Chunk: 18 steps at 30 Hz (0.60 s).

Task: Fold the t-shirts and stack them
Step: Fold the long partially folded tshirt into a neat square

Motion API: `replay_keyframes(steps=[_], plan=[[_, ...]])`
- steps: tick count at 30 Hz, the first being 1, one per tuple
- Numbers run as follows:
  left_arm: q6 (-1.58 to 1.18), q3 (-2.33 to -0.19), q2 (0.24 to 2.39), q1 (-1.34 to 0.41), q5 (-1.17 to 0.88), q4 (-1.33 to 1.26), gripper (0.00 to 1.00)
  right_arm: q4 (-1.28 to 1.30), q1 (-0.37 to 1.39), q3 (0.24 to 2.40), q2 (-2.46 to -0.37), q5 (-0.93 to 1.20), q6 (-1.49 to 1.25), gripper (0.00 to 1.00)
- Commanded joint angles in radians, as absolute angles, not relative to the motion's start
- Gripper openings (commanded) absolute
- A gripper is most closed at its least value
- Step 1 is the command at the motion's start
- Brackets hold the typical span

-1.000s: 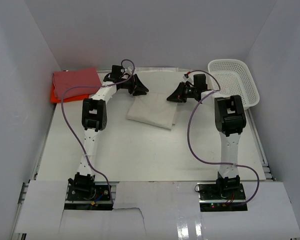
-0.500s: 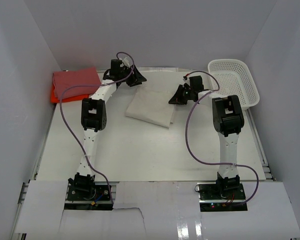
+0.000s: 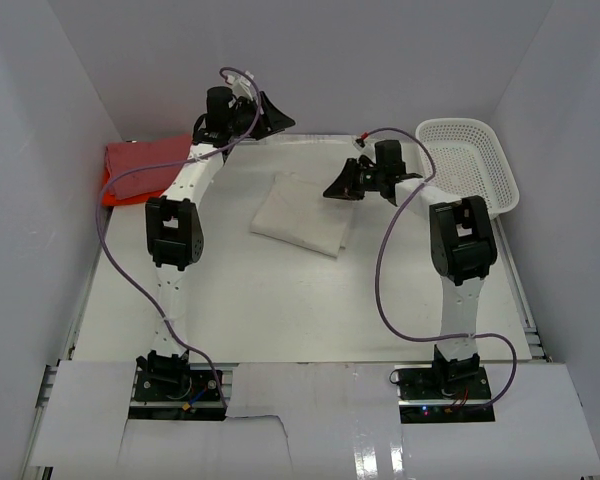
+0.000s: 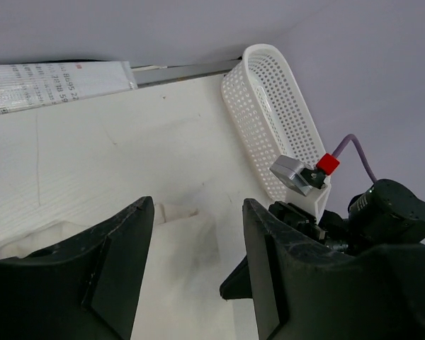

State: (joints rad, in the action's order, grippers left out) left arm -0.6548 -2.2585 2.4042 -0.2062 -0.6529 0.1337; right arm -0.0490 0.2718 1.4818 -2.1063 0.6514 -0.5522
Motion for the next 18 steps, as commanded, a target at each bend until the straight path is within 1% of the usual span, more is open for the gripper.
replay_keyframes(steps=[1,6,11,14,18], plan=[[-0.624,-2.204,2.359,-0.212,-0.706,0.147,0.64,-0.109,0.340,1.532,-2.103,0.795,-0.610,0.11],[-0.586,-2.132,2.375,-0.210,-0.684,0.164,0.64,-0.198,0.408,1.591,-2.213,0.880,-0.707,0.11],[-0.580,-2.045,2.365,-0.209,-0.644,0.141,0.63,-0.407,0.428,1.611,-2.348,0.930,-0.871,0.10],[-0.580,-1.997,2.365,-0.209,-0.637,0.117,0.62,-0.495,0.439,1.624,-2.420,0.948,-0.923,0.08],[-0.575,-1.996,2.398,-0.206,-0.670,0.112,0.62,-0.502,0.454,1.628,-2.485,0.936,-0.927,0.08]])
